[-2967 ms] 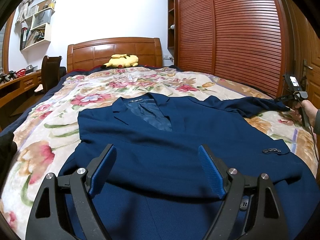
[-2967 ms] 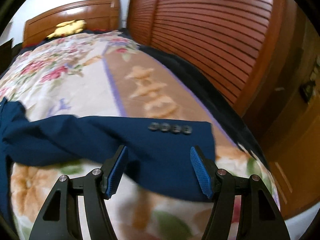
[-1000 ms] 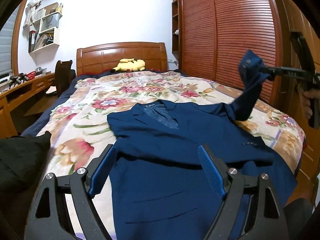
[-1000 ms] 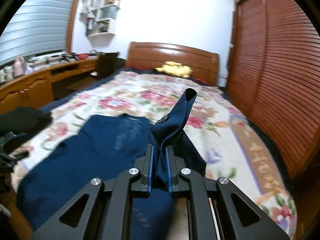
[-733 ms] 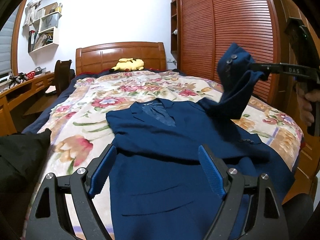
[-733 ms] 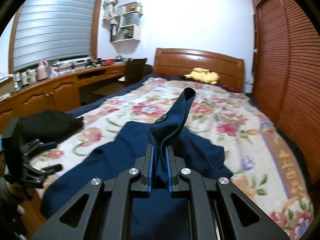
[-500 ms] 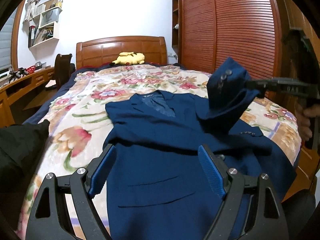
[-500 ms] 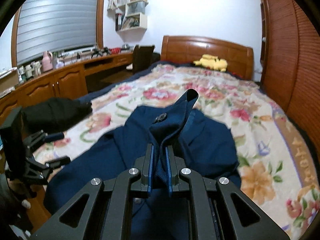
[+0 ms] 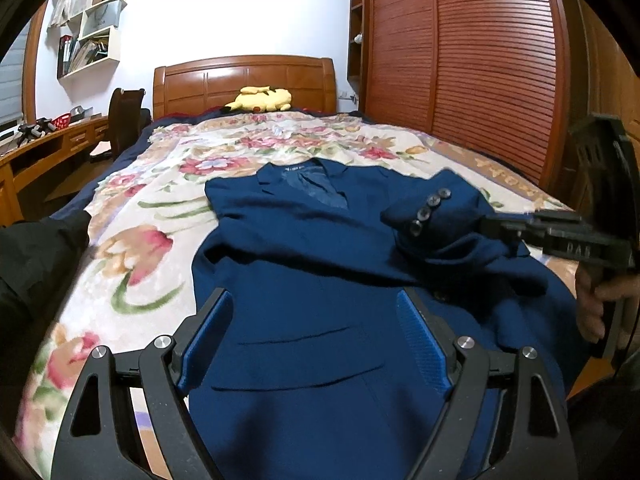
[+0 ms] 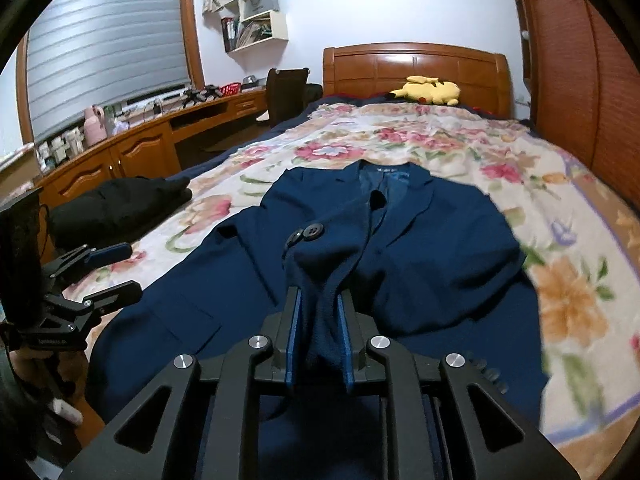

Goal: Fold large clothes

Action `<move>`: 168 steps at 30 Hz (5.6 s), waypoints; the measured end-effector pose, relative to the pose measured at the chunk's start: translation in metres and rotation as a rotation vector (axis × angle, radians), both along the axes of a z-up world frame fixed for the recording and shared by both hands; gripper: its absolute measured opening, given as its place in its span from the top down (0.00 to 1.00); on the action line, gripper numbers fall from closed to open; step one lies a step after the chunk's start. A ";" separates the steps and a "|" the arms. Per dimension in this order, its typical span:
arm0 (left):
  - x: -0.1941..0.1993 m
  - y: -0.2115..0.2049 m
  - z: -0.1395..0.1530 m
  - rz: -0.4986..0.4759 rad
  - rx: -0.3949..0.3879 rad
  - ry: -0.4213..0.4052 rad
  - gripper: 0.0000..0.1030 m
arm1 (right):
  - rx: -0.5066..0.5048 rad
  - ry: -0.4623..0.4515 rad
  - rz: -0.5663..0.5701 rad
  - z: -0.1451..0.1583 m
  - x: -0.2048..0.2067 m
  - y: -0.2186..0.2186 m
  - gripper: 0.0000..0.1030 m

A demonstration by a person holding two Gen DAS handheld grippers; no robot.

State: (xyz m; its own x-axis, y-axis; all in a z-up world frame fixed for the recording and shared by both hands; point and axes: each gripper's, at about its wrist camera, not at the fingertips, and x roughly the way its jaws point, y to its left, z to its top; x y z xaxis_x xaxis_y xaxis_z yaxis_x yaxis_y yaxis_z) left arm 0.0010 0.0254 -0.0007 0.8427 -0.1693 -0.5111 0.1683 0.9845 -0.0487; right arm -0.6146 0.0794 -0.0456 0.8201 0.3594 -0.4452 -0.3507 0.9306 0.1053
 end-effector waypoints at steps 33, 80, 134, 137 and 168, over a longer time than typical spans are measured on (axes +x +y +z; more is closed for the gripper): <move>0.062 -0.137 0.014 -0.145 -0.017 0.137 0.18 | -0.132 -0.035 -0.251 -0.009 -0.044 -0.053 0.45; 0.039 -0.047 0.008 0.015 0.044 0.164 0.98 | -0.166 -0.012 -0.228 -0.024 -0.033 -0.040 0.45; 0.057 -0.008 0.034 0.086 0.139 0.086 0.90 | -0.181 -0.009 -0.205 -0.026 -0.034 -0.041 0.45; 0.044 -0.014 0.021 0.047 0.132 0.107 0.90 | -0.181 -0.009 -0.205 -0.027 -0.034 -0.042 0.45; -0.035 -0.031 -0.003 -0.068 0.036 0.105 0.50 | -0.190 0.015 -0.201 -0.030 -0.031 -0.043 0.45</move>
